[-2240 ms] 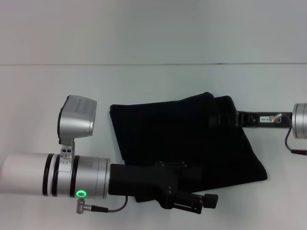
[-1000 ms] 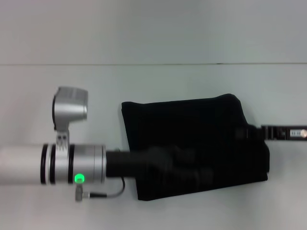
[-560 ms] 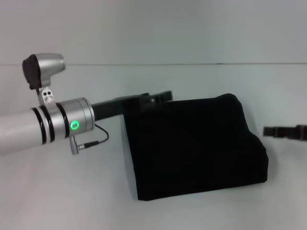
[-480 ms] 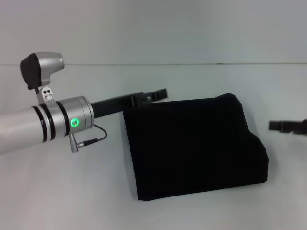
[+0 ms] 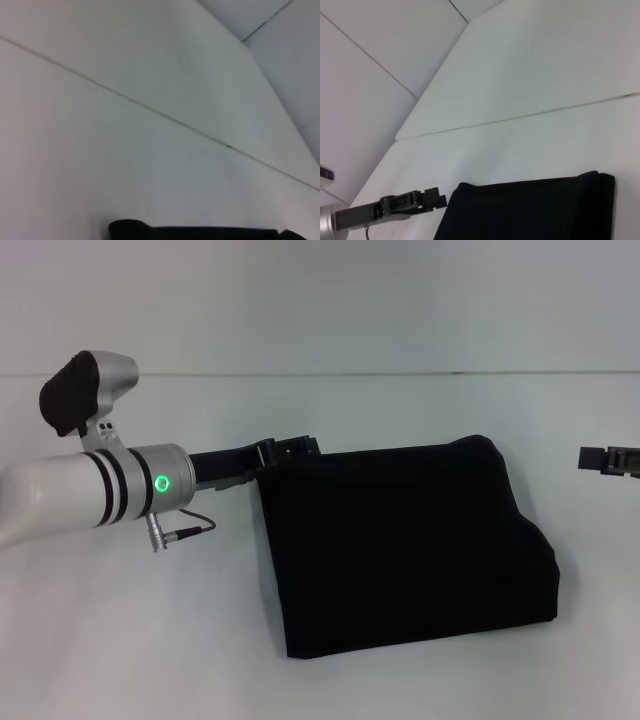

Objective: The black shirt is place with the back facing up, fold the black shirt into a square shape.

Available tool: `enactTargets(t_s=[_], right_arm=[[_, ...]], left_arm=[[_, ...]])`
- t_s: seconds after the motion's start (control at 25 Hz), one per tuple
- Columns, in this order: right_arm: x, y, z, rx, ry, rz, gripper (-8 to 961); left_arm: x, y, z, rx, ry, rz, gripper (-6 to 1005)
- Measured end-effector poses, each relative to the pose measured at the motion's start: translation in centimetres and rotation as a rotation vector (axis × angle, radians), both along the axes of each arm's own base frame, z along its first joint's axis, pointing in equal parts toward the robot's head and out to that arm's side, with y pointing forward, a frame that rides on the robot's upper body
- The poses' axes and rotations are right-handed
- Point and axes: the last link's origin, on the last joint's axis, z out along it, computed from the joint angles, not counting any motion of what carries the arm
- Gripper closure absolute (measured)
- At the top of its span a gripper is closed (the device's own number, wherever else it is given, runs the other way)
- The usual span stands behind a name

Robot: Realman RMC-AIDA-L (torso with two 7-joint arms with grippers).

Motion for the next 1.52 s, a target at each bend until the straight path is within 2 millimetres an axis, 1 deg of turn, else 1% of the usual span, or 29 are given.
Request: enactTargets(t_s=[0.4, 0.72, 1.04, 1.32, 1.52], right_arm=[[-0.4, 0.3, -0.5, -0.008, -0.021, 0.025, 205], [-0.3, 0.5, -0.5, 0.003, -0.035, 0.02, 206], [-0.2, 0.7, -0.5, 0.012, -0.043, 0.015, 208], [-0.1, 0.9, -0.5, 0.02, -0.052, 0.012, 210], [-0.1, 0.9, -0.6, 0.021, -0.055, 0.019, 211]], left_arm=[[-0.6, 0.8, 0.5, 0.055, 0.029, 0.052, 114], [-0.6, 0.9, -0.5, 0.044, 0.096, 0.048, 133], [-0.2, 0.8, -1.3, 0.022, 0.107, 0.038, 153], [0.0, 0.8, -1.4, 0.014, 0.118, 0.025, 170], [0.1, 0.8, -1.4, 0.011, 0.17, -0.04, 182]])
